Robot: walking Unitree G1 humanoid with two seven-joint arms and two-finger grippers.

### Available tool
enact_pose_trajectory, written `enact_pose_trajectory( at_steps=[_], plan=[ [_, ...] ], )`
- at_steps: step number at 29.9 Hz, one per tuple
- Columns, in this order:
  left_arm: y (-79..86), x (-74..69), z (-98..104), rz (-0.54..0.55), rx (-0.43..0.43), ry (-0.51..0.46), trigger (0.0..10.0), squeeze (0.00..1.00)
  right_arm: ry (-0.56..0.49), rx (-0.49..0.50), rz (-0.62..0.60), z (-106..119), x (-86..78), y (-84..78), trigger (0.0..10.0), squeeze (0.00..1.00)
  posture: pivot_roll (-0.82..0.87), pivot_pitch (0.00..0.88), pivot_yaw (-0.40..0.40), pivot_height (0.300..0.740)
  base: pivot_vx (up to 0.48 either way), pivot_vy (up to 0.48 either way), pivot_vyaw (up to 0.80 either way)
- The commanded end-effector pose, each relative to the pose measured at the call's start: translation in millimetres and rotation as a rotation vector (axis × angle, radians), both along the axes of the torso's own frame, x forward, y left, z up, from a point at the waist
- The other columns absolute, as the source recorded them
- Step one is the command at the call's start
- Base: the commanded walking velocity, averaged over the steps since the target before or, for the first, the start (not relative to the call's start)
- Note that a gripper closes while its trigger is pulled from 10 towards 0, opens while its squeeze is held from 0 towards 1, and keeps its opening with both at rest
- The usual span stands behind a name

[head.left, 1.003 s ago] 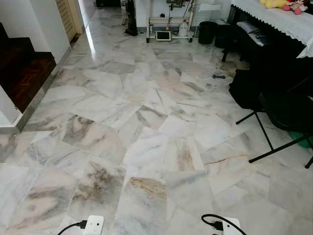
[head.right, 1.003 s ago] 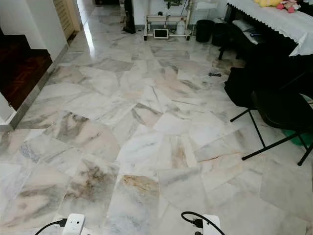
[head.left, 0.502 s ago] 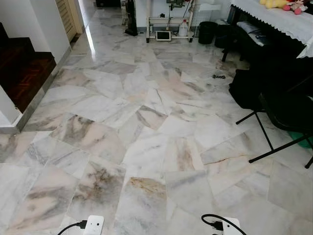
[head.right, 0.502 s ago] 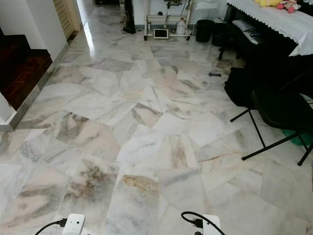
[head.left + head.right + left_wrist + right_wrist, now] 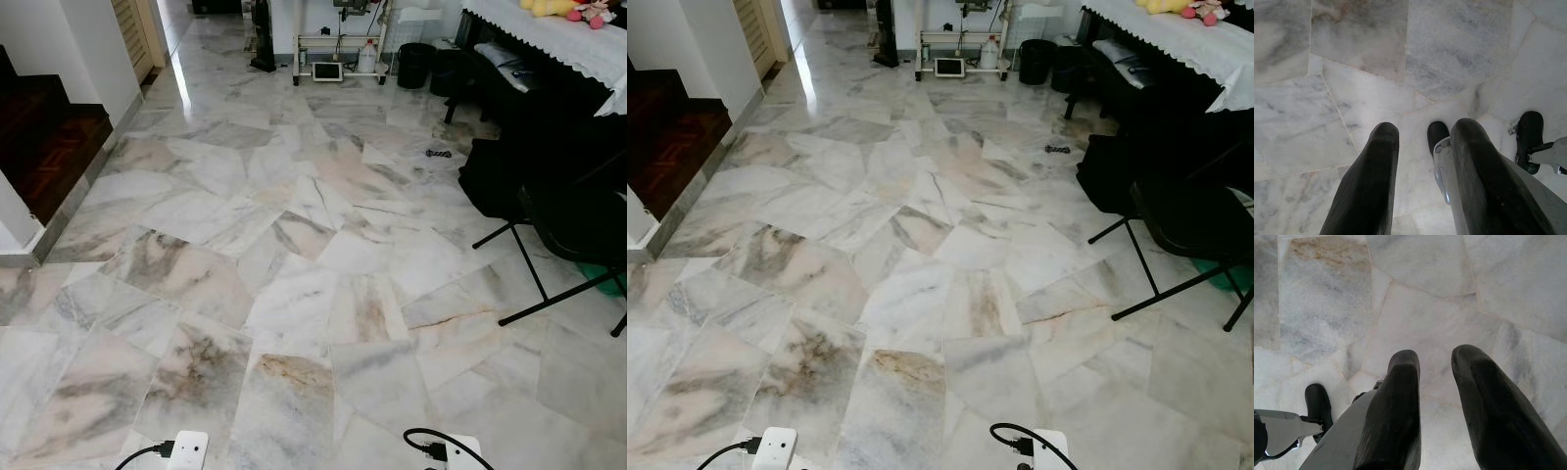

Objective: Setting the table

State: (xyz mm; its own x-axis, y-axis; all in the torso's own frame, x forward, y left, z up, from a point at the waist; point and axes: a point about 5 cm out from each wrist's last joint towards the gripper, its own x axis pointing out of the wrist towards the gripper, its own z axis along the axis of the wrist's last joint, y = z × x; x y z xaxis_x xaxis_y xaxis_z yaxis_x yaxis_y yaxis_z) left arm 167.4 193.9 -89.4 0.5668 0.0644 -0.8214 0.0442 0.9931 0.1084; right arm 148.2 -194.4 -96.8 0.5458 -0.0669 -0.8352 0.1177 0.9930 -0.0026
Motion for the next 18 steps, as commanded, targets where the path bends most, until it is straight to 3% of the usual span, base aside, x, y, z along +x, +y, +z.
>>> enact_pose_trajectory(
  at_steps=[1, 18],
  plan=[
    [3.8, 24.9, 12.0, 0.101, -0.137, -0.062, 10.0, 0.00, -0.083, 0.138, -0.098, 11.1, 28.6, 4.9, 10.0, 0.00, 0.09, 0.000, -0.100, 0.740, 0.000, 0.000, 0.00],
    [7.6, 29.4, 14.8, 0.104, -0.124, -0.074, 10.0, 0.00, -0.073, 0.128, -0.096, 11.2, 28.4, 1.5, 10.0, 0.00, 0.09, 0.000, -0.091, 0.740, 0.000, 0.000, 0.00]
  ],
)
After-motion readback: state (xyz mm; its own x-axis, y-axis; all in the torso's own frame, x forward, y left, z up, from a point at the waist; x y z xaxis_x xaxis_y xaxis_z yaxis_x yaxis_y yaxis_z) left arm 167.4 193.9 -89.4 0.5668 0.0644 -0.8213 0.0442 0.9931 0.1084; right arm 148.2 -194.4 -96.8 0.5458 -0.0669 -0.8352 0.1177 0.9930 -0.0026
